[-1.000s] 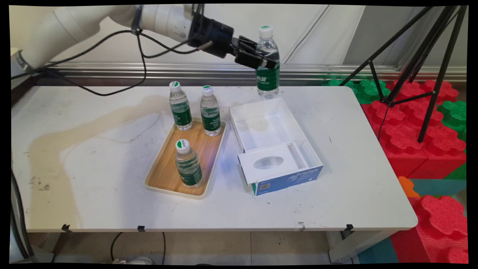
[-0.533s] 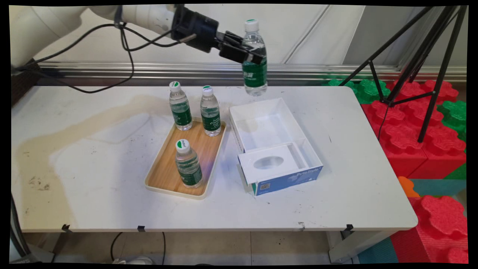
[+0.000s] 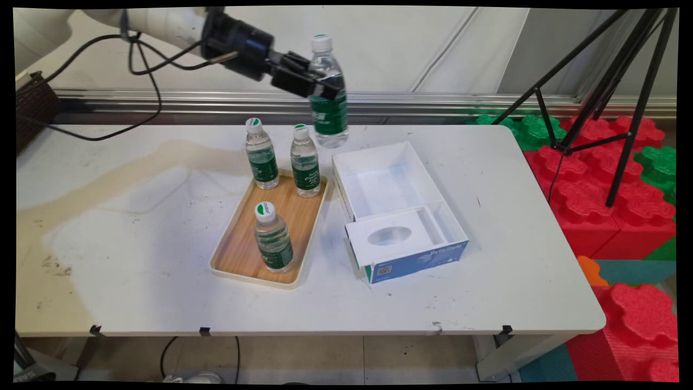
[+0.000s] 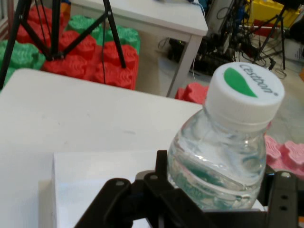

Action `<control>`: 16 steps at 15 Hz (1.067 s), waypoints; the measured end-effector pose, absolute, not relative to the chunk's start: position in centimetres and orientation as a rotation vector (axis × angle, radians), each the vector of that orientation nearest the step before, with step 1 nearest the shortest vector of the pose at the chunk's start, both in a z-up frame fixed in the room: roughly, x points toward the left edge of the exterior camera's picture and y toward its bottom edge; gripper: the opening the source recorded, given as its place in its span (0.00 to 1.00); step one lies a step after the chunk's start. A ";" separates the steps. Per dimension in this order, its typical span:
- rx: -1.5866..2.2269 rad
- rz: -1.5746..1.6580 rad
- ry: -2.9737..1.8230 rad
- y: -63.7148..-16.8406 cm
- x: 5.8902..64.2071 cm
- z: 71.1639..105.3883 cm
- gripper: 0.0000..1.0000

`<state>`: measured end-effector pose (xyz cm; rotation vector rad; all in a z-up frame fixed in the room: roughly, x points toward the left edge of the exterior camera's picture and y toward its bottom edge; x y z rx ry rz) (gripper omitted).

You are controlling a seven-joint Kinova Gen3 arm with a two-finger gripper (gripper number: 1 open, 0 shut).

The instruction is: Place the picked object on the tray

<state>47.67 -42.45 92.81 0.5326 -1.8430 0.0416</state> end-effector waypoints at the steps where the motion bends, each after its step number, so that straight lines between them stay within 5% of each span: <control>1: 0.536 0.031 -1.848 -41.8 48.4 92.7 0.00; 16: 0.523 -0.073 -1.940 -34.7 56.4 89.3 0.00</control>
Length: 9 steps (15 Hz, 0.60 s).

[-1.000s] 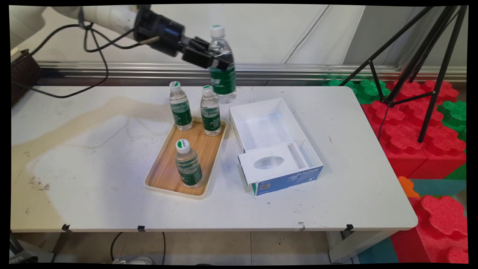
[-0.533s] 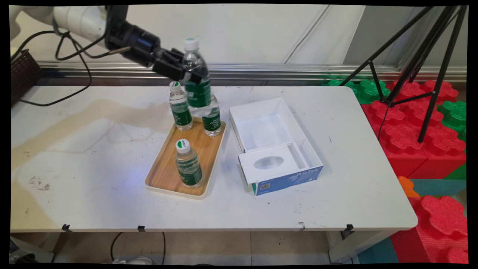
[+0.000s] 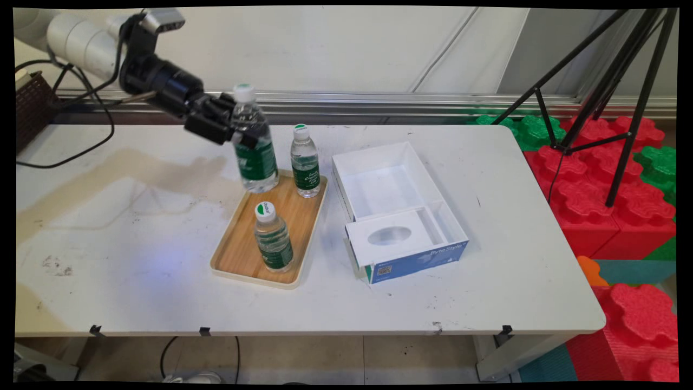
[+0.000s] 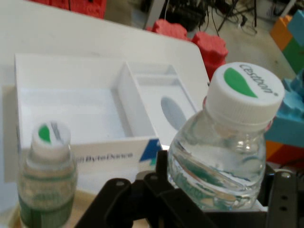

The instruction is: Place the picked object on the tray

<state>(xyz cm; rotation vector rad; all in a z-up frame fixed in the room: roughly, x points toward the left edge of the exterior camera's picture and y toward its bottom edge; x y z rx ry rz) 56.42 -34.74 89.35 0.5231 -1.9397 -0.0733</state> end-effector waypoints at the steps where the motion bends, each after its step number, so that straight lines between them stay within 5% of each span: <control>1: 0.518 -0.077 -1.949 -34.2 57.0 88.8 0.00; 9: 0.459 -0.103 -1.979 -31.8 58.3 85.6 0.00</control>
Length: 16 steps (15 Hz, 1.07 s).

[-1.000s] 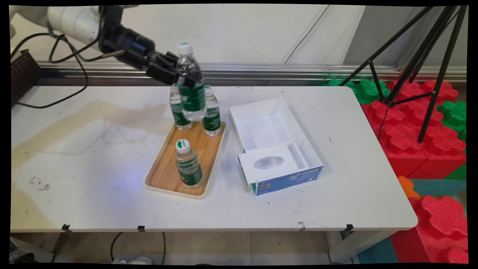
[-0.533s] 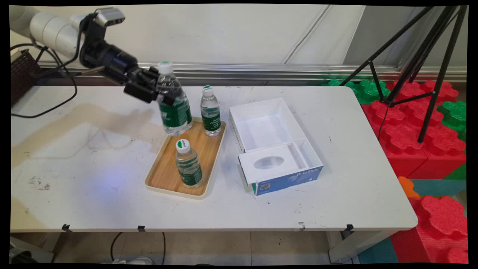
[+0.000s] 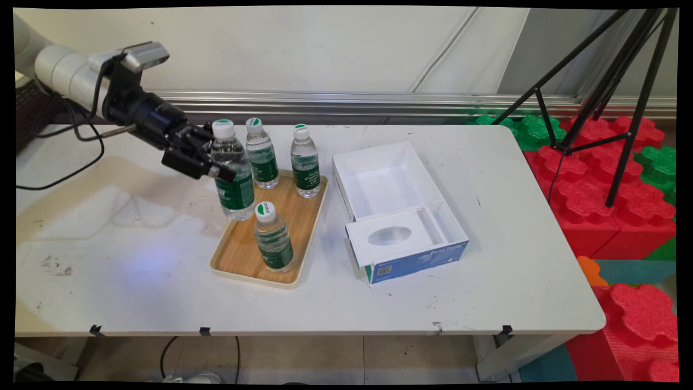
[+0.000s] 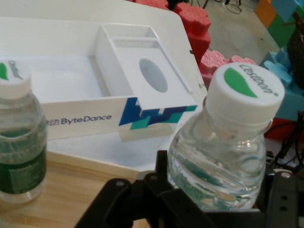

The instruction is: Place the picked object on the tray

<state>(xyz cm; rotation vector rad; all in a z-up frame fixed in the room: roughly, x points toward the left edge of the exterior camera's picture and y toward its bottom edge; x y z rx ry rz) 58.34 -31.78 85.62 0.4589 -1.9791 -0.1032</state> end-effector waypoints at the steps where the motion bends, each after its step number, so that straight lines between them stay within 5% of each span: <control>1: 0.452 -0.104 -1.980 -31.7 58.3 85.4 0.00; 16: 0.356 -0.042 -2.060 -32.5 59.2 79.0 0.00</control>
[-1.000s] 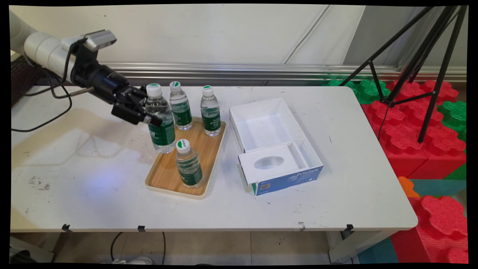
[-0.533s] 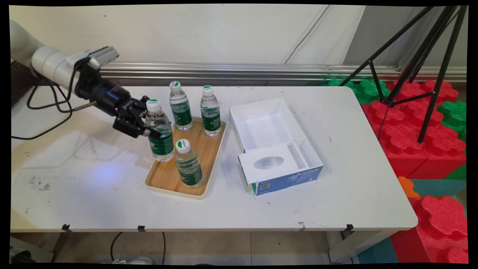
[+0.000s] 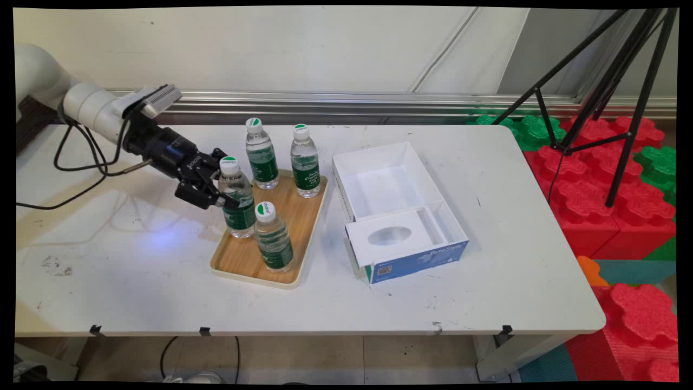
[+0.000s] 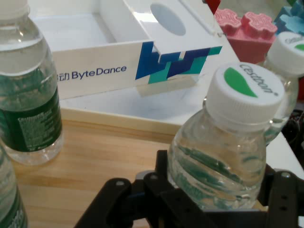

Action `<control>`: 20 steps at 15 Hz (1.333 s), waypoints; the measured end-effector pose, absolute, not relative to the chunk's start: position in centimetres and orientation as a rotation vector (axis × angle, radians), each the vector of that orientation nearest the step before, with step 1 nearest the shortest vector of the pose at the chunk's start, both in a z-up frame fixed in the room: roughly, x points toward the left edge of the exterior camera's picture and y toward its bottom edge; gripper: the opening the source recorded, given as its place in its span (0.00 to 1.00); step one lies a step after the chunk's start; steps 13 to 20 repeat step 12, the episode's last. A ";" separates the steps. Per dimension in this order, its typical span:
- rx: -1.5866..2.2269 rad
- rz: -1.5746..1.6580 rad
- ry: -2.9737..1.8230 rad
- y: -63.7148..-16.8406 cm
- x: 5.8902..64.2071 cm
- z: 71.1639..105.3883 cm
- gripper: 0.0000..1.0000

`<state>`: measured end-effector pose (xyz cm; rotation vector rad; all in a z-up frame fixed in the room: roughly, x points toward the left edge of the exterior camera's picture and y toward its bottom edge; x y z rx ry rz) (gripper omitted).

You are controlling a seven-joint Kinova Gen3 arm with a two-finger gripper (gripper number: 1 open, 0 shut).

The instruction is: Place the picked object on the tray

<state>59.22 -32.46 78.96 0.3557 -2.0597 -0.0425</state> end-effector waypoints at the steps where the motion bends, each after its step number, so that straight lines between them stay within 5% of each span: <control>1: 0.353 -0.039 -2.061 -32.6 59.2 78.7 0.00; 9: 0.336 -0.009 -2.073 -33.7 59.1 77.0 0.00; 10: 0.334 -0.004 -2.073 -33.9 59.2 76.8 1.00; 20: 0.331 0.003 -2.075 -34.1 59.2 76.6 1.00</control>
